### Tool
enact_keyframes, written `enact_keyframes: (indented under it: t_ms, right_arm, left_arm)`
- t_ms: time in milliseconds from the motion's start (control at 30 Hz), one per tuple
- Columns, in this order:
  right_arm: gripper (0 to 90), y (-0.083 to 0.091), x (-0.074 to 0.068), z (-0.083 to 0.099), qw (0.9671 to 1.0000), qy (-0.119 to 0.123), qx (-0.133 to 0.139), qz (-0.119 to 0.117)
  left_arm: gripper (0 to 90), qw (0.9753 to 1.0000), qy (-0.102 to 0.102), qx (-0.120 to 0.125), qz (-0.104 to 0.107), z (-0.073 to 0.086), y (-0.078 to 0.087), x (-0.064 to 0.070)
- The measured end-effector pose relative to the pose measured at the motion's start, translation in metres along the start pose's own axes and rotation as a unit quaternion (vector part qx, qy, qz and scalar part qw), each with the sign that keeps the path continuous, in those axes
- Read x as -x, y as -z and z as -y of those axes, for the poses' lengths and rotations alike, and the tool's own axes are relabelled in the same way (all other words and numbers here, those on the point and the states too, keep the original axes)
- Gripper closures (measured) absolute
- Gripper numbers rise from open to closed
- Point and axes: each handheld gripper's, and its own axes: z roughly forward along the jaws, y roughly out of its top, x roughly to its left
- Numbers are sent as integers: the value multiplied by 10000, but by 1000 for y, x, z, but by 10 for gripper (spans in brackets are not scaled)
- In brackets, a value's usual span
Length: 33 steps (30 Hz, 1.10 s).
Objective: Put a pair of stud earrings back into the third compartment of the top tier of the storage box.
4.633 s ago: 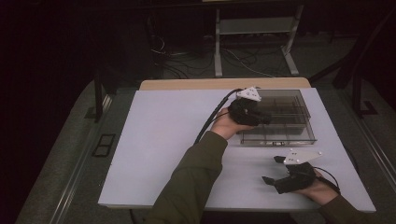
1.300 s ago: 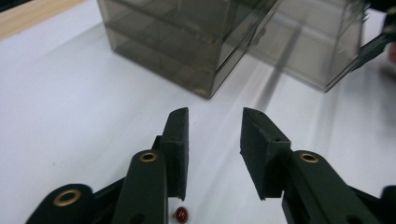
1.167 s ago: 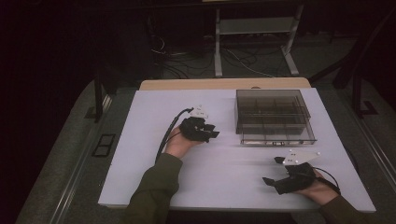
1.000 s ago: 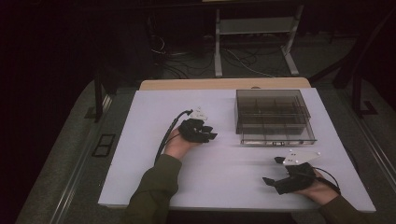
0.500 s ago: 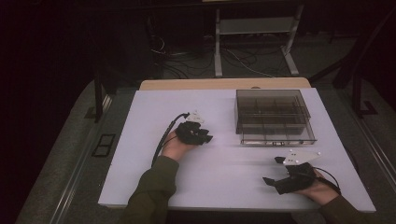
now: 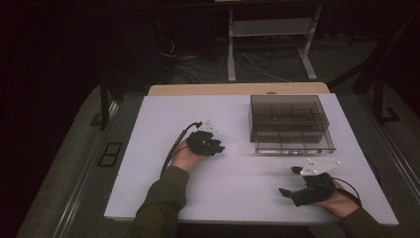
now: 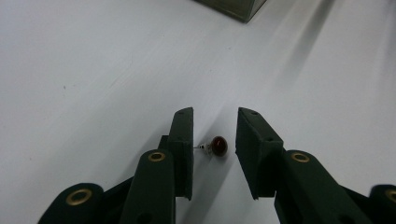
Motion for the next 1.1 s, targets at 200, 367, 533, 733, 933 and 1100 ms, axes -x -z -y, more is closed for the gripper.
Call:
enact_keyframes:
  t_ms: [200, 367, 533, 733, 933, 1100]
  right_arm:
    - [116, 0, 0, 0, 10000, 1, -2, -1]
    - [116, 0, 0, 0, 10000, 2, -1, 0]
    - [116, 0, 0, 0, 10000, 14, -6, 0]
    - [116, 0, 0, 0, 10000, 23, -8, -3]
    - [116, 0, 0, 0, 10000, 19, -7, -7]
    - [116, 0, 0, 0, 10000, 13, -8, -3]
  left_arm:
    - [666, 9998, -153, -113, 7, 0, -4, 1]
    - [676, 9998, -150, -135, -37, 0, -6, 3]
    - [711, 9999, -102, -94, -63, 1, -7, 3]
    - [753, 9999, -121, -85, -45, 3, -5, 1]
    - [752, 9999, -123, -101, -24, 3, -2, -1]
    - [701, 10000, 11, 27, -2, 4, 4, -5]
